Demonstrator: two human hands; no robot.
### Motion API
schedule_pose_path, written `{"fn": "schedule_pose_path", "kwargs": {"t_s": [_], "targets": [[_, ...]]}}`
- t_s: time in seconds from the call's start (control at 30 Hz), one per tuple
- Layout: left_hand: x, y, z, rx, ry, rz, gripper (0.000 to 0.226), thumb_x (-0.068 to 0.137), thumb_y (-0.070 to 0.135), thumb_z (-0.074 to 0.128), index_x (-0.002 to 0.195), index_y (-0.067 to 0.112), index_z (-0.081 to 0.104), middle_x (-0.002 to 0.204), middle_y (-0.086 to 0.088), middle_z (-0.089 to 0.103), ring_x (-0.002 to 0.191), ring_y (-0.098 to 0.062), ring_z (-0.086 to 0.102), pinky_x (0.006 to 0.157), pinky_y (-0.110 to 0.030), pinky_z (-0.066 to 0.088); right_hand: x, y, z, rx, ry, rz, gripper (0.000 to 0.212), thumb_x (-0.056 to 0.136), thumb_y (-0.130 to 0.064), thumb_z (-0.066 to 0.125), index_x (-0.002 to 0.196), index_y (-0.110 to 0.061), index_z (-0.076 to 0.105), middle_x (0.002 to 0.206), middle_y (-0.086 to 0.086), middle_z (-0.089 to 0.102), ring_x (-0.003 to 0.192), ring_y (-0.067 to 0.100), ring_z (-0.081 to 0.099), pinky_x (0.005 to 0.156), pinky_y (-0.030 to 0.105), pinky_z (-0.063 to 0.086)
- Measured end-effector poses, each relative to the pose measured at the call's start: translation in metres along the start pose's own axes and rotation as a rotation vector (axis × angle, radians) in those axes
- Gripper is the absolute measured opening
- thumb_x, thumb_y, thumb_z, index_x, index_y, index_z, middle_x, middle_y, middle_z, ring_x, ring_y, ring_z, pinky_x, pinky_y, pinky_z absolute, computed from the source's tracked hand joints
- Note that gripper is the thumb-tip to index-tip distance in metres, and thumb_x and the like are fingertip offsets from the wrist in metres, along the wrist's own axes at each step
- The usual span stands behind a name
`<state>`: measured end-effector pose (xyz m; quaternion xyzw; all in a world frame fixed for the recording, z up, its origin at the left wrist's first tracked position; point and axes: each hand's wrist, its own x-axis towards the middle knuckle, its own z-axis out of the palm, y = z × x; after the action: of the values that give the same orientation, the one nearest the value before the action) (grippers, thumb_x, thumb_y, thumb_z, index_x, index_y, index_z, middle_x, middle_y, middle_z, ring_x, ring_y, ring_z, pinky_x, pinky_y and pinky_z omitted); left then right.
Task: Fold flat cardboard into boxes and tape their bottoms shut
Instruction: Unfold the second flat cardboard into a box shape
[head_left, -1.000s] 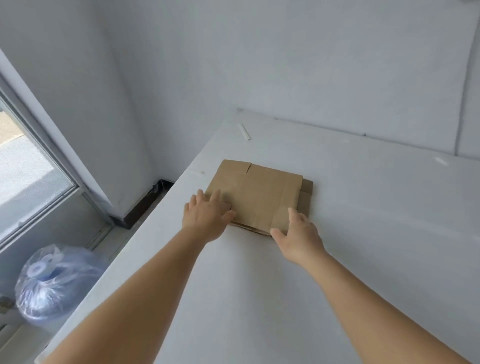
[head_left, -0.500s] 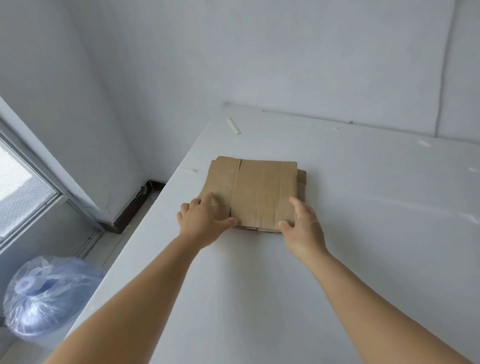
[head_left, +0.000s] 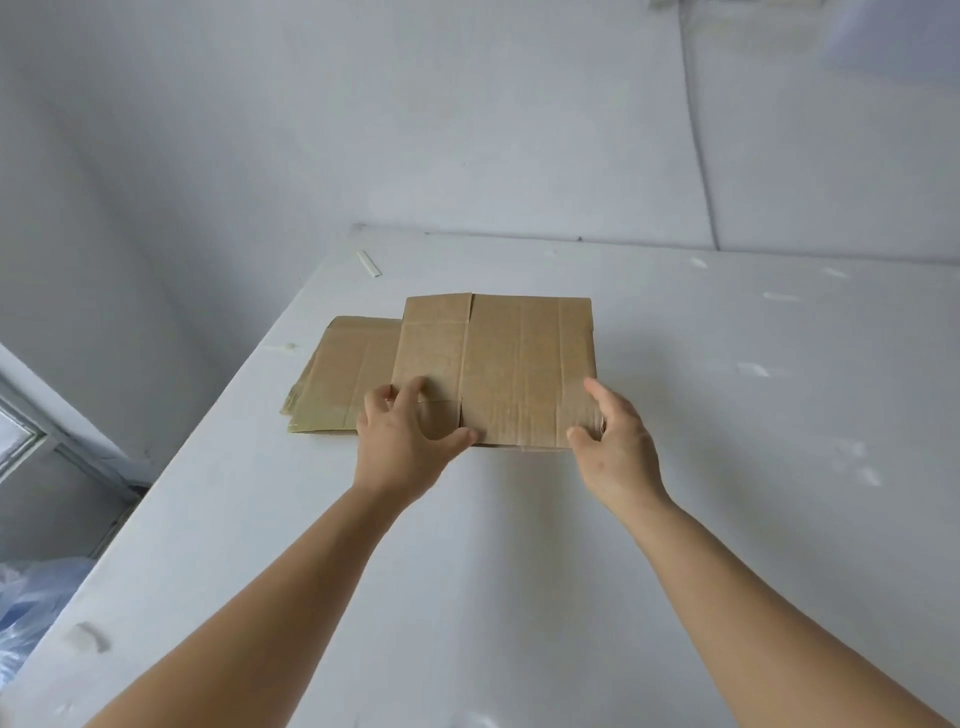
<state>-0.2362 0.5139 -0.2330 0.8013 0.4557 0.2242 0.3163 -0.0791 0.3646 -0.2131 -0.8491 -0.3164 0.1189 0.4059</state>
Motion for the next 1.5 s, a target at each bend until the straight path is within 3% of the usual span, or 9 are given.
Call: {"fn": "schedule_pose_path", "kwargs": {"t_s": [0.13, 0.27, 0.47, 0.83, 1.13, 1.27, 1.4, 1.5], "targets": [[-0.045, 0.049, 0.04, 0.01, -0.028, 0.049, 0.081, 0.066, 0.057, 0.074, 0.136, 0.035, 0.04, 0.14, -0.005, 0.03, 0.133, -0.026, 0.026, 0.098, -0.033, 0.036, -0.03, 0.042, -0.062, -0.016, 0.042, 0.033, 0.058, 0.09, -0.011, 0.055, 0.144, -0.021, 0.037, 0.139, 0.003, 0.046, 0.121, 0.021, 0.048, 0.099, 0.024, 0.035], [-0.097, 0.101, 0.081, 0.02, -0.095, 0.081, 0.078, 0.067, 0.059, 0.072, 0.136, 0.038, 0.041, 0.144, -0.009, 0.027, 0.133, -0.031, 0.024, 0.102, -0.039, 0.035, -0.065, 0.089, -0.128, -0.027, 0.083, 0.06, 0.059, 0.09, -0.01, 0.053, 0.145, -0.022, 0.037, 0.146, -0.003, 0.04, 0.122, 0.019, 0.048, 0.098, 0.021, 0.034], [-0.168, 0.175, 0.144, -0.004, -0.18, 0.19, 0.076, 0.065, 0.063, 0.072, 0.132, 0.041, 0.043, 0.141, -0.009, 0.027, 0.13, -0.032, 0.027, 0.1, -0.036, 0.035, -0.12, 0.16, -0.221, -0.052, 0.176, 0.125, 0.058, 0.091, -0.01, 0.051, 0.145, -0.021, 0.036, 0.149, -0.004, 0.036, 0.127, 0.015, 0.044, 0.091, 0.012, 0.027], [-0.255, 0.296, 0.251, -0.008, -0.377, 0.361, 0.078, 0.067, 0.067, 0.067, 0.136, 0.039, 0.041, 0.142, -0.01, 0.024, 0.131, -0.032, 0.024, 0.102, -0.04, 0.037, -0.188, 0.265, -0.355, -0.041, 0.368, 0.289, 0.057, 0.092, -0.009, 0.051, 0.145, -0.022, 0.036, 0.151, -0.003, 0.035, 0.133, 0.015, 0.038, 0.096, 0.014, 0.025], [-0.271, 0.38, 0.335, -0.007, -0.508, 0.513, 0.079, 0.067, 0.068, 0.066, 0.136, 0.037, 0.04, 0.139, -0.012, 0.025, 0.13, -0.031, 0.024, 0.098, -0.041, 0.039, -0.194, 0.331, -0.434, -0.049, 0.513, 0.431, 0.057, 0.094, -0.01, 0.047, 0.146, -0.027, 0.034, 0.152, -0.006, 0.033, 0.133, 0.015, 0.038, 0.1, 0.02, 0.03], [-0.261, 0.415, 0.373, -0.03, -0.567, 0.566, 0.083, 0.067, 0.067, 0.065, 0.139, 0.037, 0.036, 0.14, -0.011, 0.022, 0.132, -0.03, 0.02, 0.099, -0.04, 0.036, -0.176, 0.356, -0.47, -0.051, 0.53, 0.439, 0.055, 0.094, -0.009, 0.046, 0.146, -0.025, 0.034, 0.152, -0.007, 0.033, 0.135, 0.012, 0.036, 0.096, 0.016, 0.028], [-0.248, 0.443, 0.402, -0.072, -0.585, 0.586, 0.074, 0.073, 0.053, 0.071, 0.138, 0.037, 0.039, 0.137, -0.008, 0.026, 0.129, -0.028, 0.025, 0.096, -0.034, 0.034, -0.151, 0.375, -0.502, -0.036, 0.557, 0.448, 0.054, 0.094, -0.009, 0.047, 0.144, -0.024, 0.036, 0.149, -0.005, 0.037, 0.135, 0.012, 0.035, 0.099, 0.016, 0.027], [-0.24, 0.459, 0.416, -0.111, -0.585, 0.613, 0.063, 0.077, 0.04, 0.073, 0.134, 0.035, 0.046, 0.136, -0.009, 0.032, 0.127, -0.028, 0.031, 0.091, -0.026, 0.029, -0.139, 0.389, -0.52, -0.04, 0.588, 0.466, 0.053, 0.093, -0.011, 0.048, 0.143, -0.026, 0.037, 0.146, -0.005, 0.041, 0.133, 0.013, 0.038, 0.104, 0.024, 0.032]]}}
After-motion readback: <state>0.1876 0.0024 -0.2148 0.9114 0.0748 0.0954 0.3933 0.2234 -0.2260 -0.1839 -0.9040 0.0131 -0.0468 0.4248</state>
